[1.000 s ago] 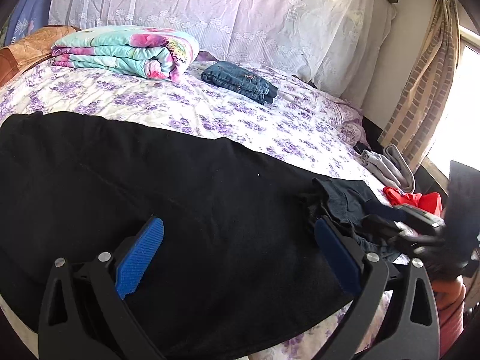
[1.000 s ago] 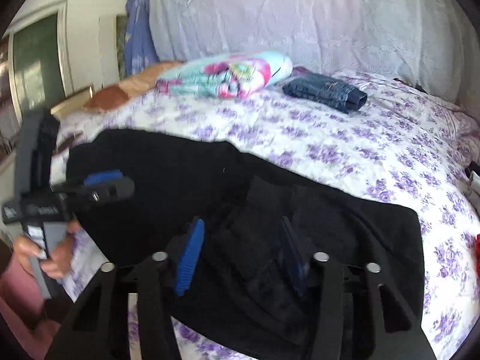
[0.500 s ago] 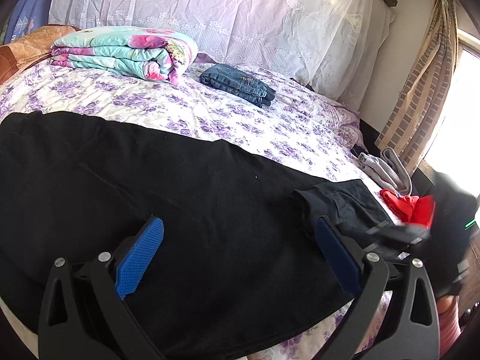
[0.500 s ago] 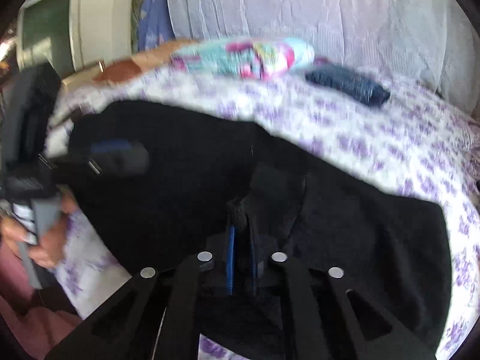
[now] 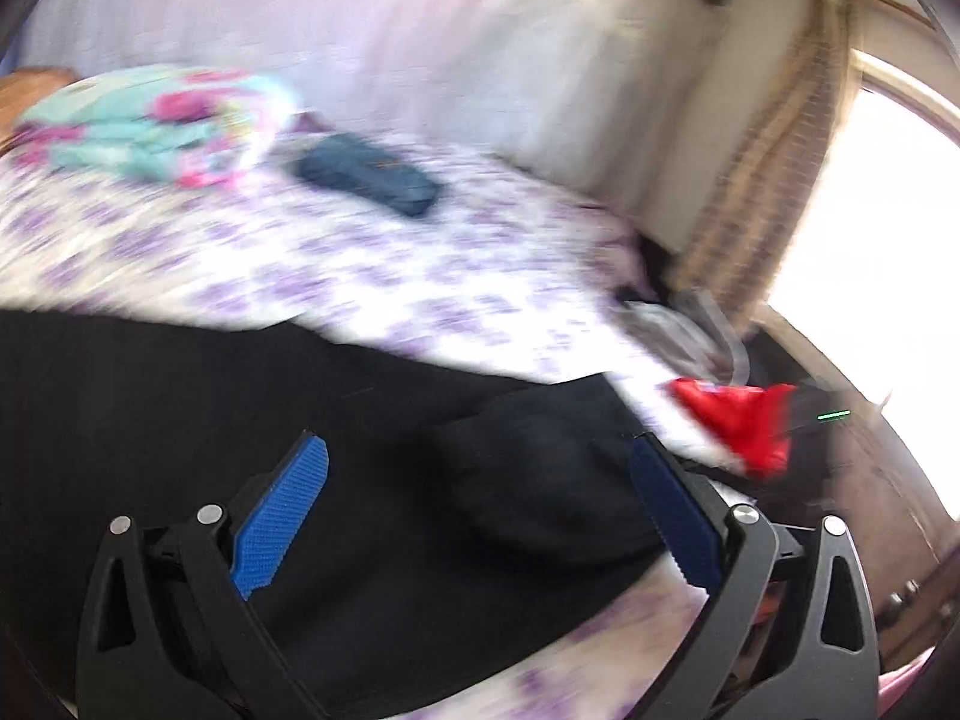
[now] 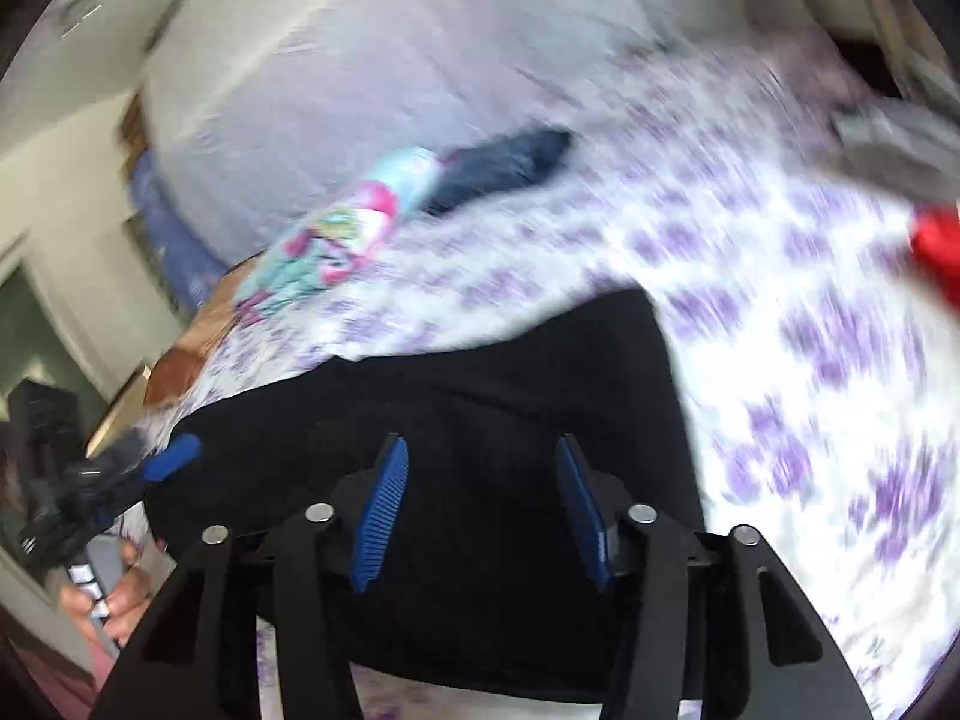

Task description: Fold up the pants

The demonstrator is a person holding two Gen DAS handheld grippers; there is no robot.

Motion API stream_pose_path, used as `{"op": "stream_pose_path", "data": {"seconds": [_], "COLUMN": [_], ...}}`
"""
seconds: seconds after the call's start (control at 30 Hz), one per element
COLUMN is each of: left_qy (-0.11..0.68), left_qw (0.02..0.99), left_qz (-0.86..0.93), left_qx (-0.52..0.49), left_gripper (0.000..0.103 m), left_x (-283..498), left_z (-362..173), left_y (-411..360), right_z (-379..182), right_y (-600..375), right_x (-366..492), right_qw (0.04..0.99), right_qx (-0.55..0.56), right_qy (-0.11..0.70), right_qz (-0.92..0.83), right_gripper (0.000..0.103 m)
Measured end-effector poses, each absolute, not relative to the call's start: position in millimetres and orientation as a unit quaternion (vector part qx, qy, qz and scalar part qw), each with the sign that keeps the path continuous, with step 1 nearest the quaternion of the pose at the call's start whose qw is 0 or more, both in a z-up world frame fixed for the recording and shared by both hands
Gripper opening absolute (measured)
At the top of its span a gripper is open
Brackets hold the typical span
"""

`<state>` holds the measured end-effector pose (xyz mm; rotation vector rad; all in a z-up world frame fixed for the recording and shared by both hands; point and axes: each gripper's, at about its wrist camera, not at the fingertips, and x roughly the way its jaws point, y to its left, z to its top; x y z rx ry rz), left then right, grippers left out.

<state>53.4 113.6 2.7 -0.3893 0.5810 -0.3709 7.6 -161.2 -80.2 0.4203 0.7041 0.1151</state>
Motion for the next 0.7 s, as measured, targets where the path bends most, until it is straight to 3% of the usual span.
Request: {"op": "stream_pose_path", "data": {"seconds": [0.13,0.23,0.27,0.47,0.53,0.57,0.6,0.67,0.7], "left_qy": [0.335,0.41,0.42,0.397,0.393,0.392,0.392,0.39,0.39], "left_qw": [0.889,0.864,0.861,0.873,0.879,0.88,0.881,0.882,0.882], "left_qz": [-0.261,-0.245,-0.235,-0.239,-0.234,-0.233,-0.232,-0.231,-0.232], "left_qx": [-0.173,-0.16,-0.162,-0.153,-0.136,-0.13,-0.127,-0.126,-0.128], "left_gripper": [0.097,0.08,0.079,0.078,0.078,0.078,0.078,0.078,0.078], "left_x": [95,122,125,120,116,115,115,113,112], "left_z": [-5,-44,-55,-59,-58,-58,-58,-59,-59], "left_y": [50,28,29,30,28,26,25,27,29], "right_z": [-96,-86,-79,-49,-66,-79,-86,-88,-82], "right_y": [-172,-176,-179,-198,-209,-218,-229,-247,-246], "right_x": [7,5,5,56,91,103,109,101,92], "right_qw": [0.906,0.907,0.91,0.917,0.9,0.892,0.886,0.877,0.886], "right_qx": [0.234,0.228,0.222,0.208,0.207,0.202,0.215,0.27,0.261], "right_qy": [0.347,0.348,0.344,0.326,0.374,0.4,0.408,0.395,0.382], "right_qz": [0.061,0.065,0.065,0.093,0.082,0.053,0.038,0.037,0.015], "right_gripper": [0.038,0.038,0.038,0.038,0.032,0.012,0.0,0.0,0.007]}}
